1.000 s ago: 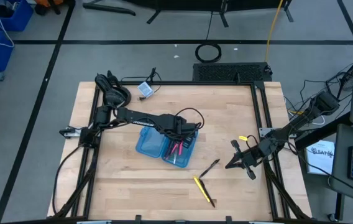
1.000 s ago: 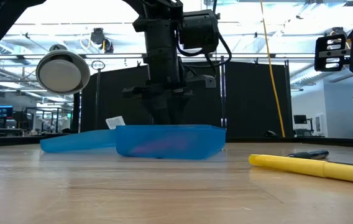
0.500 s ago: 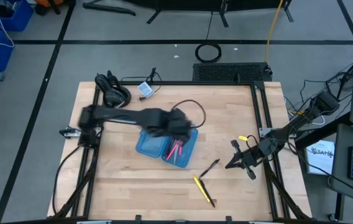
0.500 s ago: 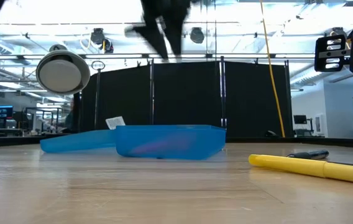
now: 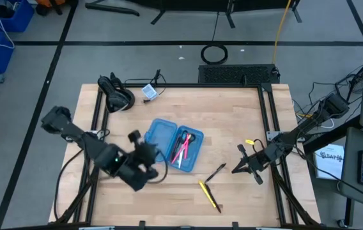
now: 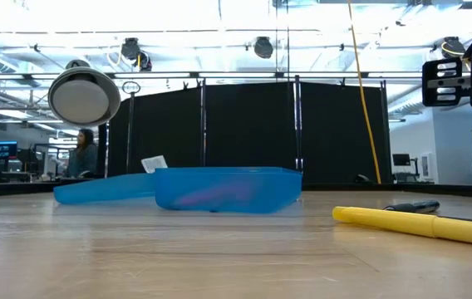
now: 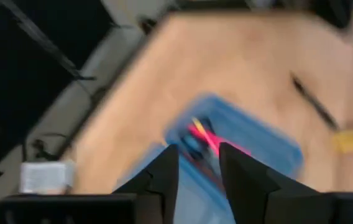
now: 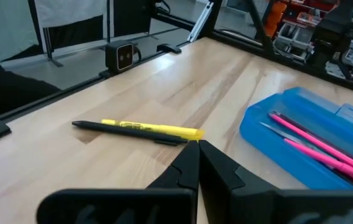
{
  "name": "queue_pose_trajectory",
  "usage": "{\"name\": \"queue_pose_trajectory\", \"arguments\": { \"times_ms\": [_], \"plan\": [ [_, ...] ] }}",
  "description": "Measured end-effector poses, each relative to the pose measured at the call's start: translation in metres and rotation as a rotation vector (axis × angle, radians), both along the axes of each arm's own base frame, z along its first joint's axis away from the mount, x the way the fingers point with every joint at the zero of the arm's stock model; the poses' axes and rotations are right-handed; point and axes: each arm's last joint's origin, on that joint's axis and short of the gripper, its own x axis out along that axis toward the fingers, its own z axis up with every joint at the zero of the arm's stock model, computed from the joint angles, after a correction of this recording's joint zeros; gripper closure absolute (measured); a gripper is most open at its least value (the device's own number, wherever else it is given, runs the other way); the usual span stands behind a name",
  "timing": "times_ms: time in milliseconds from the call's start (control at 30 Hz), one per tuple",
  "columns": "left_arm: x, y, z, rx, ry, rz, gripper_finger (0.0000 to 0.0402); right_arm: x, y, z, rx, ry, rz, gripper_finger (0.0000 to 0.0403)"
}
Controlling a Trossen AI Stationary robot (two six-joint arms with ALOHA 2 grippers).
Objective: Pick & place school supplies into a supply box
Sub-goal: Adjust the blue supply box
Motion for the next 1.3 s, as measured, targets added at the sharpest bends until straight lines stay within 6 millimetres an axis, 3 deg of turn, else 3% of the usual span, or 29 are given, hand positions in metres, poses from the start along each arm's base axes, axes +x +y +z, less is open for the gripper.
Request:
{"name": "queue_pose_trajectory", "arguments": {
  "times_ms": [300,433,533,733,1033,1300],
  "plan": [
    [-0.025,-0.001,-0.090,-0.143,0.113,-0.121,0.0364,0.000,0.000,0.001,0.027,0.001,-0.006,0.0403],
    [-0.019,-0.001,-0.118,-0.261,0.061,-0.194,0.0396,0.001,0.001,0.005,0.080,-0.017,-0.014,0.0403],
    [-0.004,-0.002,-0.136,-0.360,0.036,-0.283,0.0396,0.002,0.001,0.009,0.103,-0.050,-0.024,0.0403],
    [0.027,-0.007,-0.169,-0.376,0.165,-0.299,0.0397,0.004,-0.002,0.018,0.100,-0.162,-0.124,0.0403],
    [0.087,-0.017,-0.184,-0.372,0.249,-0.237,0.0396,0.005,-0.005,0.024,0.097,-0.232,-0.238,0.0403],
    [0.123,-0.006,-0.196,-0.374,0.259,-0.150,0.0393,0.005,-0.005,0.027,0.117,-0.252,-0.239,0.0403]
  ]
}}
